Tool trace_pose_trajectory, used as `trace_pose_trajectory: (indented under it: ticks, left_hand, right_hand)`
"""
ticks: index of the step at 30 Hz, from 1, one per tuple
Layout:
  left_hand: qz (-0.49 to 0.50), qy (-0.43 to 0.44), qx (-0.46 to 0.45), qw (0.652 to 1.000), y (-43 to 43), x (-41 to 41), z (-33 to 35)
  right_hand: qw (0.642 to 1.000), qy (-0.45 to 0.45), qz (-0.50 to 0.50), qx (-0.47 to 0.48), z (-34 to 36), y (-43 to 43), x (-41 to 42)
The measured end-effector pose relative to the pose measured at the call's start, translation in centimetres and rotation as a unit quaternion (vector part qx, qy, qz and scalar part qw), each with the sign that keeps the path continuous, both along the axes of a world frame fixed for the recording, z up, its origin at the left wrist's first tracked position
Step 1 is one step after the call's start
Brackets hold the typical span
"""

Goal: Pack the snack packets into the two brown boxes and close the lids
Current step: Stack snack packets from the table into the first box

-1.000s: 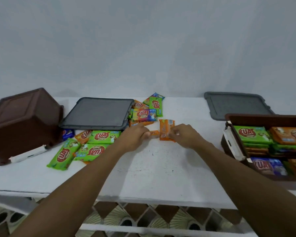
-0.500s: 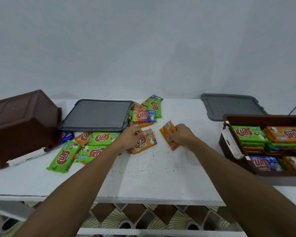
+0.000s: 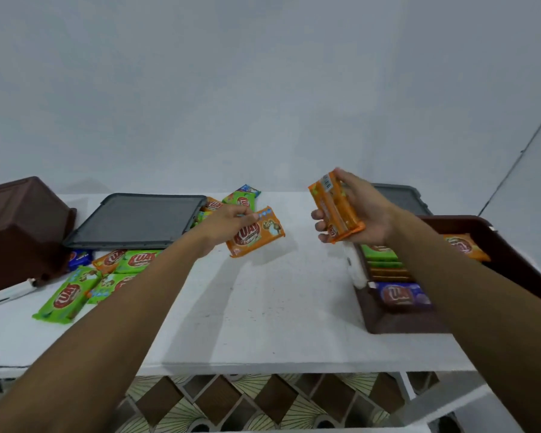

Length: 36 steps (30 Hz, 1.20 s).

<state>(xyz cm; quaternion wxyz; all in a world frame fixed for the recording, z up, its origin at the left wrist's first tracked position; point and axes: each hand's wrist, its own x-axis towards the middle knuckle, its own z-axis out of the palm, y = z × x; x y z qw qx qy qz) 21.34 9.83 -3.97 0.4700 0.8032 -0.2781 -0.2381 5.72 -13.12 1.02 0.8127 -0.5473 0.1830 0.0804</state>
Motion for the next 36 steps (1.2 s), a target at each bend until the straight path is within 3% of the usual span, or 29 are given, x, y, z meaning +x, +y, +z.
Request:
trace_pose_trajectory:
  ticks: [3, 6, 11, 15, 22, 27, 33, 36]
  left_hand:
    - [-0.015, 0.009, -0.012, 1.000, -3.6, -3.1, 2.5]
    - [-0.038, -0.019, -0.015, 0.999, -7.6, -6.7, 4.5]
    - [-0.105, -0.059, -0.004, 0.993, -13.5, -12.6, 5.8]
    - [-0.194, -0.077, 0.028, 0.978, -17.7, -16.7, 5.6]
    - [-0.297, -0.165, 0.194, 0.920, -21.7, -19.3, 1.2]
    - [-0.303, -0.219, 0.257, 0.891, -21.2, -19.1, 0.3]
    - [-0.304, -0.189, 0.282, 0.890, -20.6, -18.8, 0.8]
    - [-0.305, -0.185, 0.286, 0.890, -20.8, -18.6, 0.9]
  right_hand:
    - [0.999, -0.017, 0.000, -0.044, 0.7, -4.1, -4.5]
    - [0.983, -0.013, -0.014, -0.183, 0.6, -8.2, -9.0]
    - [0.949, 0.044, 0.061, -0.308, -0.2, -14.7, -14.9]
    - [0.892, 0.067, 0.124, -0.429, -0.1, -18.3, -17.5]
    - [0.802, 0.035, 0.265, -0.534, -1.2, -18.6, -18.3]
    - [0.677, 0.005, 0.341, -0.652, -3.2, -18.0, -17.8]
    - [0.665, 0.006, 0.354, -0.658, -3.9, -18.9, -17.5]
    - [0.676, -0.009, 0.335, -0.656, -4.3, -19.2, -17.3]
